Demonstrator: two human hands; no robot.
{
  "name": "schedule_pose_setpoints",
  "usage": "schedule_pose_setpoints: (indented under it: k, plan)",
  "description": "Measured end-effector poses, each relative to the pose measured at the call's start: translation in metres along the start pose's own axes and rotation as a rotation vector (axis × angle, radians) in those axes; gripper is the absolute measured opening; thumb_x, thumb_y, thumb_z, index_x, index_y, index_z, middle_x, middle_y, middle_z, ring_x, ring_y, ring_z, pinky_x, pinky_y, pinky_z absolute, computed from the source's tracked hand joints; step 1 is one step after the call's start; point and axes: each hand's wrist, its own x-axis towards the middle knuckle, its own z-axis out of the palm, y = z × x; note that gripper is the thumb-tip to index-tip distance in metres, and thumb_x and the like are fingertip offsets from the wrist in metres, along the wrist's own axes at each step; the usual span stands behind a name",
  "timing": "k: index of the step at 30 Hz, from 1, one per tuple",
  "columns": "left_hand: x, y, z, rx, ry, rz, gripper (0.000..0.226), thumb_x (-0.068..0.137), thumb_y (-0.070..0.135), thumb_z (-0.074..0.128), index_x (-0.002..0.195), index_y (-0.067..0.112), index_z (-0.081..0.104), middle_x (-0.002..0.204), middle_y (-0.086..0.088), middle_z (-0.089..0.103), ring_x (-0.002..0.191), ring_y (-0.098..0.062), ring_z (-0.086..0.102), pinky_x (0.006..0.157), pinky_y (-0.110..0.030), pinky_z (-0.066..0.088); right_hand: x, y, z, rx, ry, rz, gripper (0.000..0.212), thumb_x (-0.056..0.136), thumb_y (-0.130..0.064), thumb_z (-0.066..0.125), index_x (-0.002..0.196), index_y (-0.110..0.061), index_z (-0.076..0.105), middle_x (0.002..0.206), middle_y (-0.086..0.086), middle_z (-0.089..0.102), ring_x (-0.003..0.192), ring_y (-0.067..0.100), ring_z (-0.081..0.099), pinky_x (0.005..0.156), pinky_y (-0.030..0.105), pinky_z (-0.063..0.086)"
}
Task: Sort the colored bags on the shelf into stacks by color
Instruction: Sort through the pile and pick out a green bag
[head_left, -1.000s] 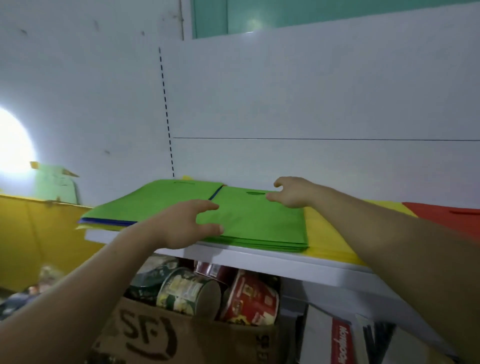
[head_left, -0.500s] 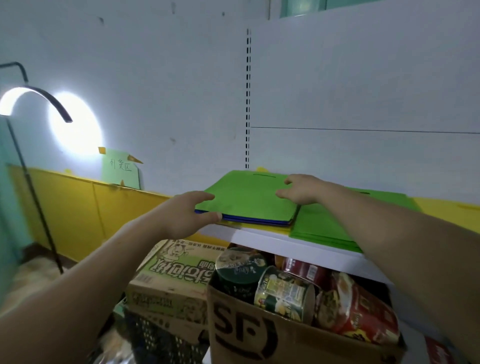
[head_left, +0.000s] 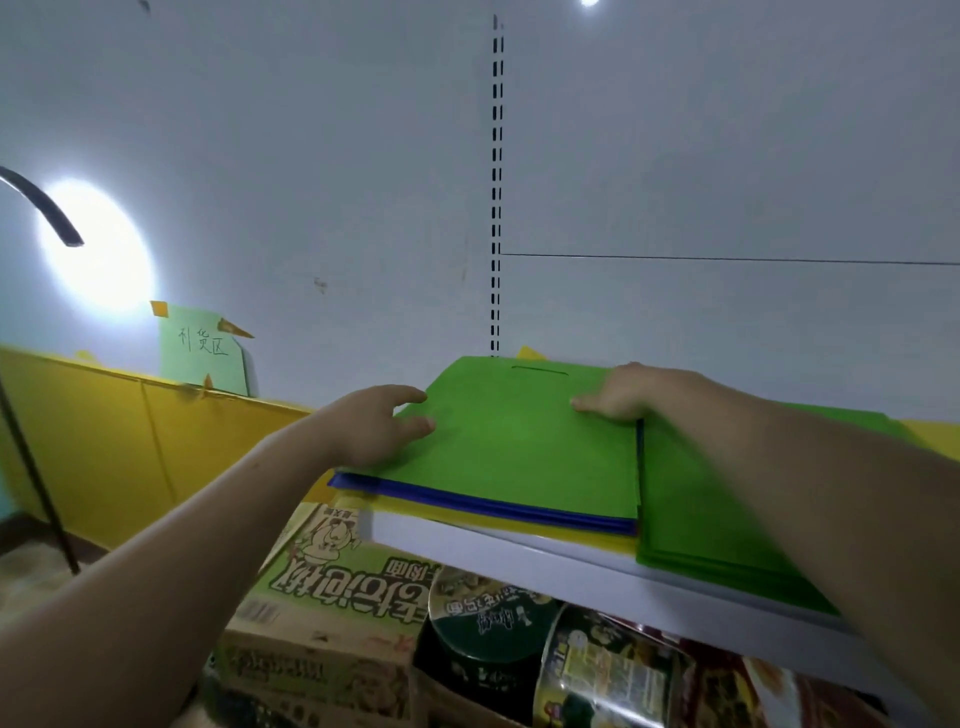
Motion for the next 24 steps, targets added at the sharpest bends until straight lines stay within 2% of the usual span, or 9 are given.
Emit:
schedule_pose_setpoints:
  k: [5, 10, 13, 15, 18, 19, 21, 24]
  plan:
    - [0.017, -0.004, 0.006, 0.099, -0.128, 0.027, 0.07, 0.091, 0.053, 0.047, 0.149, 0.02, 0.024, 0.156, -0.002, 0.022, 0.141, -0.019, 0.025, 0.11, -0.027, 0.021, 0.003, -0.002, 0.002, 0.034, -0.015, 0.018, 0.071, 0.094, -0.061, 0.036, 0.139, -0.006, 0.045, 0.145, 0.015, 0.042, 0.131, 0.03, 0.042, 0.106, 0.034, 0.033]
    - [0.018, -0.007, 0.012, 0.061, -0.151, 0.056, 0.073, 0.09, 0.057, 0.045, 0.147, 0.015, 0.028, 0.153, -0.005, 0.028, 0.137, -0.021, 0.032, 0.107, -0.026, 0.025, 0.0, -0.008, 0.005, 0.013, 0.145, 0.057, 0.067, 0.088, -0.061, 0.049, 0.133, -0.011, 0.052, 0.135, 0.012, 0.053, 0.119, 0.031, 0.051, 0.1, 0.036, 0.042]
    - [0.018, -0.007, 0.014, 0.044, -0.123, 0.078, 0.073, 0.089, 0.056, 0.048, 0.145, 0.012, 0.033, 0.15, -0.007, 0.034, 0.134, -0.022, 0.037, 0.105, -0.026, 0.029, -0.004, -0.014, 0.005, 0.089, 0.285, 0.045, 0.055, 0.088, -0.048, 0.057, 0.132, -0.015, 0.053, 0.134, 0.01, 0.054, 0.118, 0.03, 0.052, 0.098, 0.034, 0.044]
    - [0.019, -0.009, 0.015, 0.045, -0.118, 0.08, 0.075, 0.088, 0.058, 0.048, 0.144, 0.011, 0.033, 0.149, -0.008, 0.036, 0.133, -0.024, 0.038, 0.105, -0.028, 0.029, -0.006, -0.018, 0.002, 0.233, 0.332, 0.063, 0.055, 0.088, -0.039, 0.061, 0.137, -0.015, 0.049, 0.139, 0.009, 0.05, 0.124, 0.029, 0.048, 0.099, 0.032, 0.04]
    - [0.021, -0.011, 0.016, 0.05, -0.11, 0.083, 0.074, 0.088, 0.058, 0.049, 0.142, 0.01, 0.037, 0.146, -0.01, 0.039, 0.13, -0.025, 0.041, 0.104, -0.03, 0.032, -0.013, -0.021, -0.005, 0.712, 0.367, 0.168, 0.073, 0.083, -0.029, 0.072, 0.143, -0.008, 0.036, 0.144, 0.013, 0.042, 0.129, 0.031, 0.044, 0.103, 0.035, 0.039]
    - [0.02, -0.011, 0.016, 0.051, -0.106, 0.083, 0.073, 0.088, 0.058, 0.049, 0.141, 0.009, 0.038, 0.145, -0.011, 0.04, 0.129, -0.026, 0.042, 0.104, -0.03, 0.033, -0.016, -0.022, -0.008, 0.88, 0.39, 0.217, 0.075, 0.081, -0.025, 0.074, 0.142, -0.004, 0.036, 0.142, 0.015, 0.043, 0.126, 0.032, 0.046, 0.1, 0.035, 0.042]
    - [0.02, -0.011, 0.015, 0.048, -0.095, 0.082, 0.073, 0.087, 0.058, 0.05, 0.14, 0.008, 0.04, 0.144, -0.013, 0.041, 0.128, -0.027, 0.042, 0.103, -0.031, 0.034, -0.024, -0.023, -0.014, 1.127, 0.43, 0.312, 0.064, 0.081, -0.014, 0.074, 0.134, 0.002, 0.042, 0.132, 0.018, 0.051, 0.109, 0.03, 0.055, 0.084, 0.033, 0.045]
    - [0.018, -0.012, 0.014, 0.03, -0.082, 0.086, 0.072, 0.086, 0.057, 0.052, 0.138, 0.007, 0.042, 0.142, -0.013, 0.044, 0.127, -0.028, 0.044, 0.102, -0.031, 0.036, -0.036, -0.025, -0.017, 1.313, 0.468, 0.404, 0.044, 0.083, -0.002, 0.069, 0.122, 0.007, 0.05, 0.121, 0.02, 0.058, 0.088, 0.025, 0.053, 0.075, 0.032, 0.044]
